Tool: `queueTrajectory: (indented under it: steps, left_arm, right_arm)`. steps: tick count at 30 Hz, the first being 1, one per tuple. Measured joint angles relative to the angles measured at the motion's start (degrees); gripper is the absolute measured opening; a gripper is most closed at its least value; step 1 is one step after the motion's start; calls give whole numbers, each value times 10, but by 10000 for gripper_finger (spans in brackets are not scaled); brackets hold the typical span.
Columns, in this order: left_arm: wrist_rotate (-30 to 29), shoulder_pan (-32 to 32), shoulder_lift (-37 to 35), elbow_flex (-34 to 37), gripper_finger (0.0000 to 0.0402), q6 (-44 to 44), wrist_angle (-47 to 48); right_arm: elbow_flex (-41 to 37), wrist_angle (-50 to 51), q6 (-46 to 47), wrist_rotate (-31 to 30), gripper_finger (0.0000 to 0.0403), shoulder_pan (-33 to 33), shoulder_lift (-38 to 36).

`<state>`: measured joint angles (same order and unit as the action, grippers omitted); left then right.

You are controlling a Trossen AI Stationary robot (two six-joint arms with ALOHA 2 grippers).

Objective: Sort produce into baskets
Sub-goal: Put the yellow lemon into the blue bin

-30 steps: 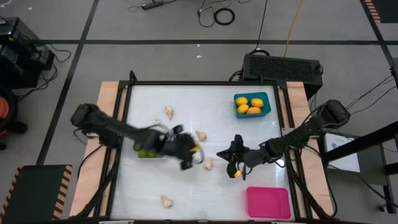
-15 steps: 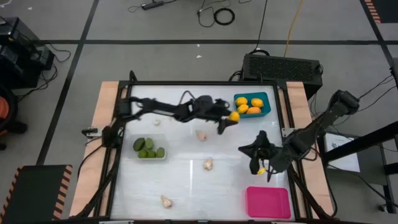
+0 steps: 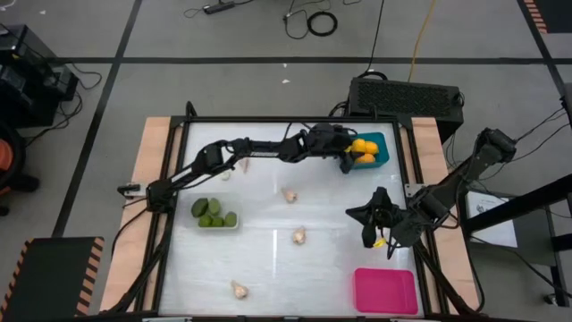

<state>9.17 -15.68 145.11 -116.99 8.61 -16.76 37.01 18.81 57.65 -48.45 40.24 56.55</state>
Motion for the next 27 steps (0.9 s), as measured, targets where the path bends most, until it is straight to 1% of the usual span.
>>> queueTrajectory:
  steps: [7,19,22,27]
  left_arm:
    - [-5,-13,1,0,228,0,3]
    - [-2,-17,1,0,229,0,23]
    - [4,-16,1,0,241,-1,28]
    - [5,-16,1,0,284,-4,30]
  right_arm:
    - [0,-1,2,-9,0,-1,0]
    - [0,-11,2,-14,0,-1,0]
    - [0,-11,2,-14,0,-1,0]
    - [0,-11,2,-13,0,-1,0]
